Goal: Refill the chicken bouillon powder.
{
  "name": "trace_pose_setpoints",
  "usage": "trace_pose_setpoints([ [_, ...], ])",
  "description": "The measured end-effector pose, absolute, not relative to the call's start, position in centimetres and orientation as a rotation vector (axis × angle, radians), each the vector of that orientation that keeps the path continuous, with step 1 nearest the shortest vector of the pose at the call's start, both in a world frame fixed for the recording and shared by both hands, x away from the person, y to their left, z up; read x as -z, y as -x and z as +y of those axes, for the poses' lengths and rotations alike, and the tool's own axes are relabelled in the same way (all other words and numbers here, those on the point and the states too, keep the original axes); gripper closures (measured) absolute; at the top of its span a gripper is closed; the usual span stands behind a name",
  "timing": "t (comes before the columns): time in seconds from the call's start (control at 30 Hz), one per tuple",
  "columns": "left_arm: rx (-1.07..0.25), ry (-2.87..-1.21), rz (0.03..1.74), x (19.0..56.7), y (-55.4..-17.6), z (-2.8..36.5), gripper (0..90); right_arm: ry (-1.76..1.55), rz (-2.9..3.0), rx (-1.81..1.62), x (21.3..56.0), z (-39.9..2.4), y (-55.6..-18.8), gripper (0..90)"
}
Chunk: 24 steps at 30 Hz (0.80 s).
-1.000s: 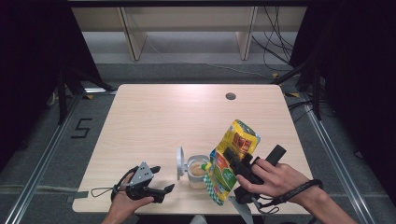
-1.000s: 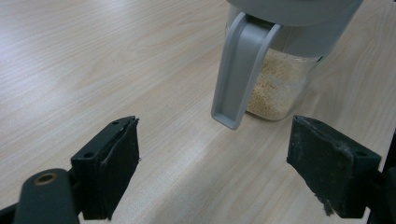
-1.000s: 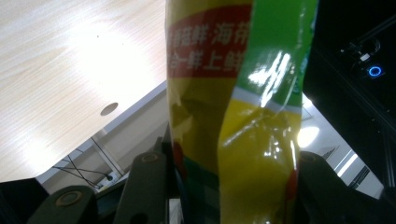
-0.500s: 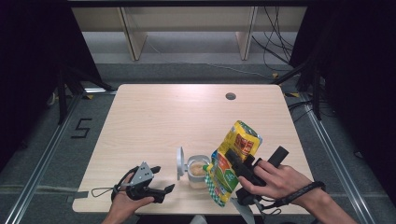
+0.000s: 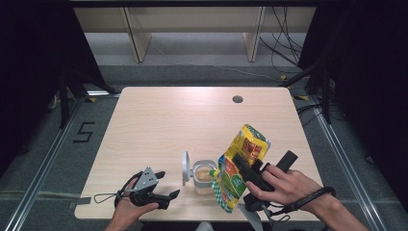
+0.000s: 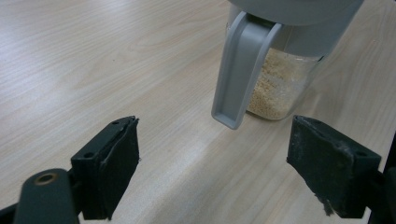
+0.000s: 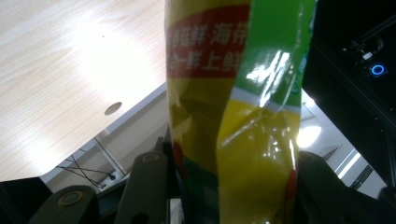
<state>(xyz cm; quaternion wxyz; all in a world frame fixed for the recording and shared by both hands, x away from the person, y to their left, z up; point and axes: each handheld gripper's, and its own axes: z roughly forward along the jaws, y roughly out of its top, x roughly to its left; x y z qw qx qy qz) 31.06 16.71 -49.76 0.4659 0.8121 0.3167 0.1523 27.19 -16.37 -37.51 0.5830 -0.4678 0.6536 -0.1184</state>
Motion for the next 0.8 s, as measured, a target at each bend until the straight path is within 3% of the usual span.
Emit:
trace_pose_setpoints([
  [0.8,-0.372,-2.013,0.768,49.67,-31.12,16.90,16.1,1.097,1.526,0.268,37.52,-15.98,-27.54,64.8],
])
